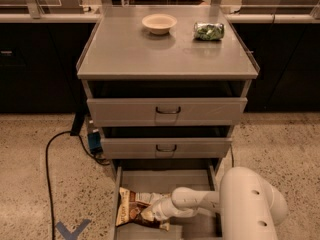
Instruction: Pick brown chip bag from bottom drawer and place on counter
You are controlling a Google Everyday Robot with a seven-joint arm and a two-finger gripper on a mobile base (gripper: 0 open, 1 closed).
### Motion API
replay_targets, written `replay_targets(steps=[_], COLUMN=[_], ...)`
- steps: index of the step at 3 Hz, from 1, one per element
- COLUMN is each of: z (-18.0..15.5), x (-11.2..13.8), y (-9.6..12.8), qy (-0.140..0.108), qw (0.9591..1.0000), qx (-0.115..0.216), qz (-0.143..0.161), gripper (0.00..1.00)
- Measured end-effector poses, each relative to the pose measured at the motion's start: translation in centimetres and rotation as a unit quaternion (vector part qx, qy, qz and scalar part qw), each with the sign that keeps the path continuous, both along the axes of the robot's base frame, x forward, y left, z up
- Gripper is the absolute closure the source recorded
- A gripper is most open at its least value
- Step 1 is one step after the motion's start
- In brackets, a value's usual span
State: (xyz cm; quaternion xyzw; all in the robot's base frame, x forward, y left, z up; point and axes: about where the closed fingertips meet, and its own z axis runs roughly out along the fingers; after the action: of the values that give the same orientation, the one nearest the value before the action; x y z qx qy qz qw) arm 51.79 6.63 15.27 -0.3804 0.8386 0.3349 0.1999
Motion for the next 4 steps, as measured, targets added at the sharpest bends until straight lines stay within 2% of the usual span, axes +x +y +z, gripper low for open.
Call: replay_targets(steps=[3, 4], z=[0.00, -0.01], x=[-0.01, -0.01], y=[0.01, 0.01], qy=[0.000, 0.000], qw=[1.0000, 1.0000], qx=[0.000, 0.000], qz=[0.000, 0.000], gripper=[0.84, 0.60])
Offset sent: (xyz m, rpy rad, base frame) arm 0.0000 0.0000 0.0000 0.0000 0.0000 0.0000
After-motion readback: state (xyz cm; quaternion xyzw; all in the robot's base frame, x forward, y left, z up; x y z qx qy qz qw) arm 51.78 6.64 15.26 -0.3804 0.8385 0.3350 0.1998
